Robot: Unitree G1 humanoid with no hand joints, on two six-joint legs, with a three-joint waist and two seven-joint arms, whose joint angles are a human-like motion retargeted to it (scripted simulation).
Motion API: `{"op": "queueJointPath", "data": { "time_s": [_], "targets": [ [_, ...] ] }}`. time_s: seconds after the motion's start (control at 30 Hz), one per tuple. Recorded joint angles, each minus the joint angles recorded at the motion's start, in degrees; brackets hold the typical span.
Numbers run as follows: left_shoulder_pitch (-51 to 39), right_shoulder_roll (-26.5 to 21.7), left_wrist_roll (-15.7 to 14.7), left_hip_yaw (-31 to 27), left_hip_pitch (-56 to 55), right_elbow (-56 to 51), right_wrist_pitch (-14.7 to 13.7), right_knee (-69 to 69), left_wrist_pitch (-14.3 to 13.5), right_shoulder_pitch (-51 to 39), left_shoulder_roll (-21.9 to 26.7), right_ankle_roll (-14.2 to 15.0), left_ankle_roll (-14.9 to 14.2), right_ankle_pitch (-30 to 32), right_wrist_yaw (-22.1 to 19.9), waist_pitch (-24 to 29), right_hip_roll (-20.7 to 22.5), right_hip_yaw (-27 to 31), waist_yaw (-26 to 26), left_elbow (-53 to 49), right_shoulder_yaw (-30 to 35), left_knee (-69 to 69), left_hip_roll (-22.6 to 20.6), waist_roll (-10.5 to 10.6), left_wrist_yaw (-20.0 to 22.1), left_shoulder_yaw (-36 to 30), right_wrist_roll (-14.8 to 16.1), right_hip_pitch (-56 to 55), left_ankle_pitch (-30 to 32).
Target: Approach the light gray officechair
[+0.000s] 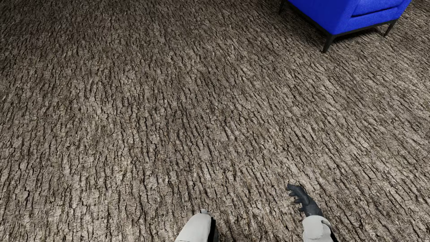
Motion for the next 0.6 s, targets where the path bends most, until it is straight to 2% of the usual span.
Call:
{"op": "queueJointPath", "data": {
  "time_s": [0.07,0.1,0.13,0.17,0.2,0.23,0.27,0.3,0.33,0.37,0.4,0.43,0.47,0.5,0.53,0.6],
  "targets": [
    [4.3,0.0,1.5,-2.5,1.8,1.8,-0.7,0.4,0.3,-4.8,1.8,-2.1,-0.1,0.1,0.4,-0.5,5.2,8.2,0.0,-2.2,5.2,-14.4,-7.5,0.3,-0.2,2.0,-2.6,0.6,0.1],
    [5.9,0.1,2.2,-3.1,3.9,3.0,-0.7,0.1,1.0,-6.5,2.8,-3.4,-0.1,0.4,0.9,-0.9,7.4,12.1,-0.1,-2.3,7.9,-22.2,-9.0,0.3,-1.4,3.0,-4.6,1.5,0.5],
    [6.9,0.2,3.7,-0.3,6.1,4.3,-0.8,-0.3,1.5,-7.7,4.0,-4.0,-0.7,0.4,1.2,-1.5,9.3,15.7,-0.3,-2.2,10.4,-27.8,-8.8,0.4,-2.4,4.0,-6.5,2.7,0.9],
    [7.6,0.2,5.3,1.8,7.9,5.8,-0.8,-0.5,1.3,-8.1,4.8,-4.0,1.4,0.5,1.6,-2.0,10.8,19.4,0.1,-2.0,12.6,-29.3,-6.0,0.2,-1.8,5.6,-7.5,4.2,0.0],
    [7.6,-0.2,6.1,2.6,9.6,7.4,-0.4,-0.3,0.8,-7.7,4.8,-2.7,15.2,0.8,1.7,-2.5,11.6,22.8,0.6,-1.9,14.1,-30.9,-5.4,-0.1,-0.2,7.9,-7.4,5.8,-0.4],
    [6.9,-0.9,5.1,5.0,10.3,9.3,0.2,1.8,0.5,-6.9,4.0,3.9,22.2,0.9,1.8,-2.9,11.9,24.8,1.1,-2.1,15.3,-30.7,-3.5,-0.6,3.2,11.5,-7.0,6.5,1.0],
    [5.6,-1.6,2.4,7.2,10.8,11.9,1.4,6.7,0.2,-5.7,2.4,16.5,24.7,3.1,1.8,-2.9,11.4,24.8,1.7,-2.0,16.0,-29.2,-1.4,-1.2,6.3,15.6,-6.5,5.3,-0.4],
    [4.0,-2.9,-0.3,11.0,12.0,15.3,3.8,15.3,-0.2,-4.6,0.6,19.9,24.9,8.0,2.1,-2.7,13.0,18.3,3.2,-1.5,16.3,-27.7,1.4,-1.8,9.2,18.7,-6.4,3.0,-3.1],
    [2.1,-4.5,-1.1,16.4,13.8,19.0,6.6,27.5,-0.4,-4.3,-0.4,20.0,24.1,13.1,2.9,-2.3,10.3,5.1,5.4,-0.9,16.7,-26.2,4.8,-2.5,10.9,19.6,-6.9,-2.9,-5.9],
    [-0.2,-5.9,-1.0,20.3,16.5,22.6,9.4,37.6,-1.5,-4.3,-0.2,20.1,23.4,12.9,3.4,-2.1,2.8,1.9,5.7,-0.8,17.0,-26.3,7.2,-3.0,10.9,19.1,-7.9,-8.1,-7.9],
    [-4.0,-7.5,-0.3,23.1,19.4,24.3,11.5,45.1,-2.0,-3.4,0.7,21.1,22.6,12.6,3.7,-2.1,-7.9,-1.7,4.8,-0.8,16.3,-27.2,7.9,-3.7,11.3,17.5,-8.8,-12.2,-9.4],
    [-7.3,-9.0,0.4,24.6,22.4,24.8,12.1,49.5,-4.3,-2.0,2.5,14.6,21.8,13.7,3.5,-2.1,-17.0,-3.9,2.8,-0.9,13.8,-28.3,7.5,-4.4,11.9,15.5,-8.2,-15.5,-10.7],
    [-11.2,-10.1,0.8,25.3,25.2,23.8,11.4,50.9,-6.9,0.5,4.5,4.6,20.9,15.0,2.6,-2.0,-23.0,-5.2,0.4,-0.4,10.2,-29.1,6.9,-5.1,12.7,13.7,-6.3,-18.6,-12.2],
    [-15.7,-11.5,0.7,25.8,27.7,21.7,9.9,50.0,-9.3,3.3,6.3,0.3,20.0,13.7,1.6,-2.0,-24.9,-4.1,-2.0,-0.1,6.0,-29.3,6.3,-5.5,13.1,11.6,-3.7,-21.6,-13.8],
    [-20.5,-12.5,1.3,25.9,30.1,19.1,8.2,47.1,-10.8,6.5,8.6,0.6,19.0,13.6,0.2,-1.9,-24.5,-2.0,-4.2,-0.1,1.7,-29.3,6.2,-5.7,12.9,8.7,-0.8,-24.5,-15.5],
    [-31.5,-12.6,2.8,25.3,34.1,14.1,5.8,34.5,-11.8,13.2,12.6,4.9,17.0,14.1,-3.1,-2.0,-21.8,1.2,-7.5,0.0,-6.5,-29.0,6.6,-5.6,11.8,1.9,4.4,-27.6,-18.6]
  ]
}}
